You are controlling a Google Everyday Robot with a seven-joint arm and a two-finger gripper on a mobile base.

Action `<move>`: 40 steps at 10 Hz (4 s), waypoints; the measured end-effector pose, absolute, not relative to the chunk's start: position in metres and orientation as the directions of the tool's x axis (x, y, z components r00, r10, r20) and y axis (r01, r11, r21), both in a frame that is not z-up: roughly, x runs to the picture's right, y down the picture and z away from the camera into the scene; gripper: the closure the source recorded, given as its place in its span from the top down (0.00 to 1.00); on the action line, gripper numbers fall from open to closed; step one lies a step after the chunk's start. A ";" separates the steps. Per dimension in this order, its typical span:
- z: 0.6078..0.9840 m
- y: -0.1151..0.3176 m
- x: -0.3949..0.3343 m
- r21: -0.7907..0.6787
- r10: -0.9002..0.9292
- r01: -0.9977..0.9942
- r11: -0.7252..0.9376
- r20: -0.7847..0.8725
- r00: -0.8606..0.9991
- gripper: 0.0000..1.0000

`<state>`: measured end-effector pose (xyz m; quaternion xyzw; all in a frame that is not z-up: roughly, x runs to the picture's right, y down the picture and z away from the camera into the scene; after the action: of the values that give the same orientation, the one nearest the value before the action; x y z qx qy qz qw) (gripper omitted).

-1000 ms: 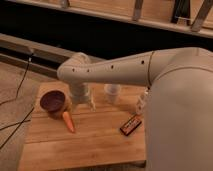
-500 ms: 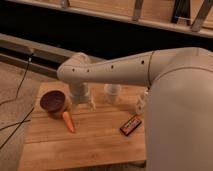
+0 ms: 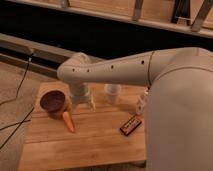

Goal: Knock the bottle over

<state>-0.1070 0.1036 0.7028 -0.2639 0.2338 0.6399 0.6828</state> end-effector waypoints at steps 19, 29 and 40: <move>0.694 0.110 -0.033 0.038 0.700 -0.998 -0.042 -0.712 -0.056 0.65; 0.707 0.127 0.115 0.335 0.622 -0.910 -0.243 -0.667 -0.412 0.65; 0.784 0.135 0.192 0.236 0.649 -0.972 -0.002 -0.739 -0.181 0.65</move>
<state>0.1916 0.1349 0.7844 -0.2180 0.3697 0.6736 0.6017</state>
